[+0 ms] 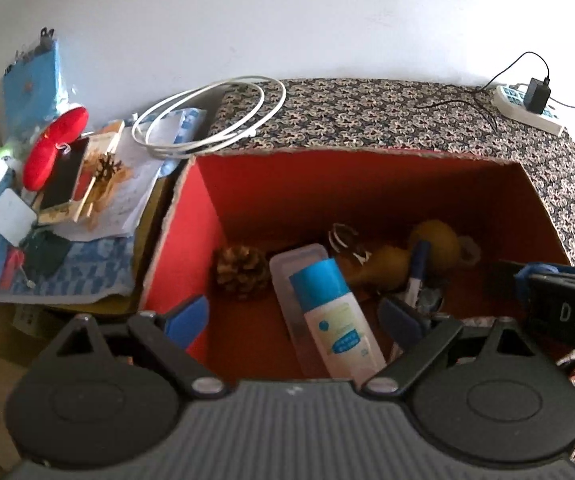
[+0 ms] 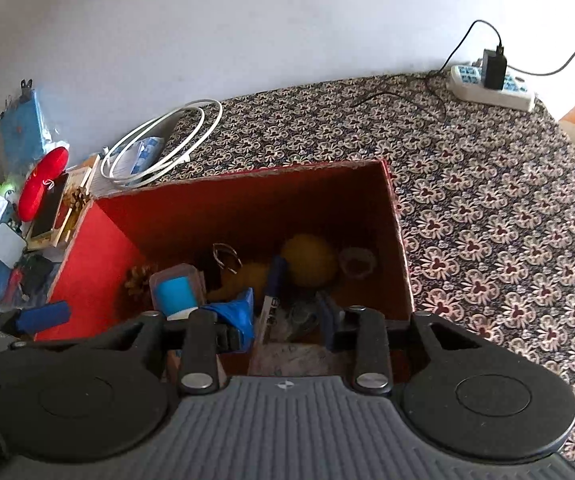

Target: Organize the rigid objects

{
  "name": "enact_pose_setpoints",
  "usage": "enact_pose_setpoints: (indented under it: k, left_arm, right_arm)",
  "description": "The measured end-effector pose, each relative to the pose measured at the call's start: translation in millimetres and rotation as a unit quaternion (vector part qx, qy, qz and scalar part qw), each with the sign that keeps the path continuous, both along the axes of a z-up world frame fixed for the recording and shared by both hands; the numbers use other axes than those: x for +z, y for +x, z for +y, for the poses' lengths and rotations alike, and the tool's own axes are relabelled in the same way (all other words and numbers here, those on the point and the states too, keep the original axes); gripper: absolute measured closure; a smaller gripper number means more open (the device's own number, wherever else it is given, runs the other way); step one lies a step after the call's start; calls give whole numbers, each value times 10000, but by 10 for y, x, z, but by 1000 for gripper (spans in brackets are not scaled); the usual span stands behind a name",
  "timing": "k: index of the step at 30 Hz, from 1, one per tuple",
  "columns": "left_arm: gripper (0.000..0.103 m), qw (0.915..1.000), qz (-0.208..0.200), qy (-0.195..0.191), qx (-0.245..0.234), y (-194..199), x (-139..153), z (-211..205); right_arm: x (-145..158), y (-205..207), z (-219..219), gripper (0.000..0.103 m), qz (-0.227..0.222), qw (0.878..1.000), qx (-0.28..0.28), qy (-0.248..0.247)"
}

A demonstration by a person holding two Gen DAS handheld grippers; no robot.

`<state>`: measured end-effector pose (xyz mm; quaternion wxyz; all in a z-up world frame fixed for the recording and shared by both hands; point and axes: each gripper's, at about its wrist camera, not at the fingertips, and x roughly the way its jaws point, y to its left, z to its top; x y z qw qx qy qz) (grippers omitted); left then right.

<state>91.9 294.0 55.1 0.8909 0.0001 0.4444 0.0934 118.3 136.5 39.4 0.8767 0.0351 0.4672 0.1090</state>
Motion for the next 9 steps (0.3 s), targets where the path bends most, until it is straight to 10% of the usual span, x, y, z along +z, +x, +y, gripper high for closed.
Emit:
enact_pose_setpoints:
  k: [9]
  left_arm:
    - [11, 9999, -12, 136, -18, 128, -60, 9]
  right_arm:
    - [-77, 115, 48, 84, 58, 10000, -12, 30]
